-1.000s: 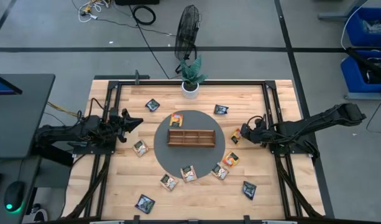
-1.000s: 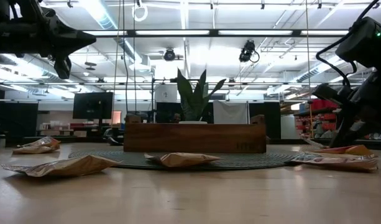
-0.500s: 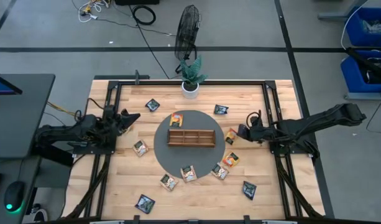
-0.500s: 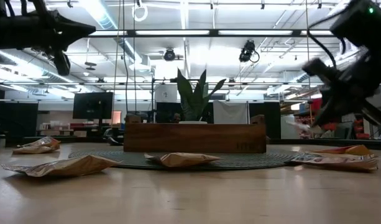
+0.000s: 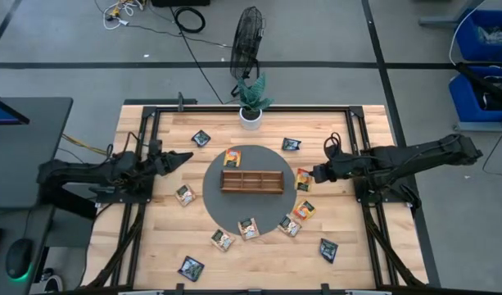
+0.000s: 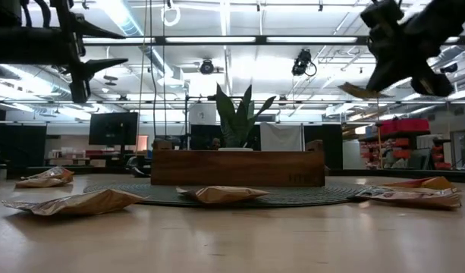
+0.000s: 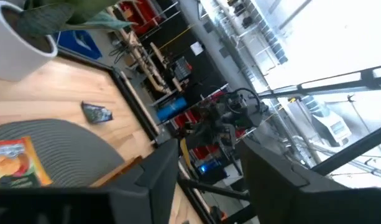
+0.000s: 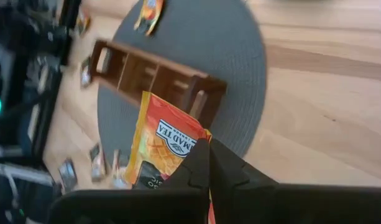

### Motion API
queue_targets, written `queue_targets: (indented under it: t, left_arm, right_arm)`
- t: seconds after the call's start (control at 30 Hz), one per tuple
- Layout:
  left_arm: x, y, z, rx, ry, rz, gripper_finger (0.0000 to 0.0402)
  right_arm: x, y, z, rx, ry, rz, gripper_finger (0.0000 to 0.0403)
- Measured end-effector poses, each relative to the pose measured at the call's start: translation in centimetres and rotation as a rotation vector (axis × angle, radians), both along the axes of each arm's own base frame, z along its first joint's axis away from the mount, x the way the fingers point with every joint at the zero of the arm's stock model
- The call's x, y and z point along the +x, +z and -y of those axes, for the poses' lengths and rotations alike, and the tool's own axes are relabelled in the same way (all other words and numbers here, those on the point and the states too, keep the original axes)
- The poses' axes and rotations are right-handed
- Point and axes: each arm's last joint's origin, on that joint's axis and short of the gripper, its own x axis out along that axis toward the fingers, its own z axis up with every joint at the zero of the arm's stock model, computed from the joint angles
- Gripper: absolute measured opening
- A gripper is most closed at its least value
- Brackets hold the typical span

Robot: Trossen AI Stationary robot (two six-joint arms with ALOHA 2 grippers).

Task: Pick & Place Tea
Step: Put the yellow tea bag into the right section of the wooden organizer

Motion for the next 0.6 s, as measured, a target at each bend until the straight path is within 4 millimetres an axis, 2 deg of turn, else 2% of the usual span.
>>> queue_targets:
  t: [0.13, 0.3, 0.6]
  left_arm:
    - [0.7, 0.5, 0.0, 0.000, 0.000, 0.047, 0.0192]
    - [2.1, 1.4, 0.1, 0.006, -0.024, -0.004, 0.0184]
    - [6.6, 4.7, 0.2, 0.019, -0.087, -0.102, 0.0181]
  right_arm:
    - [1.3, 1.8, -0.2, -0.047, 0.070, -0.046, 0.0000]
    - [4.2, 3.2, -0.2, -0.093, 0.148, -0.093, 0.0000]
    - [9.6, 6.3, -0.1, -0.184, 0.327, -0.163, 0.0000]
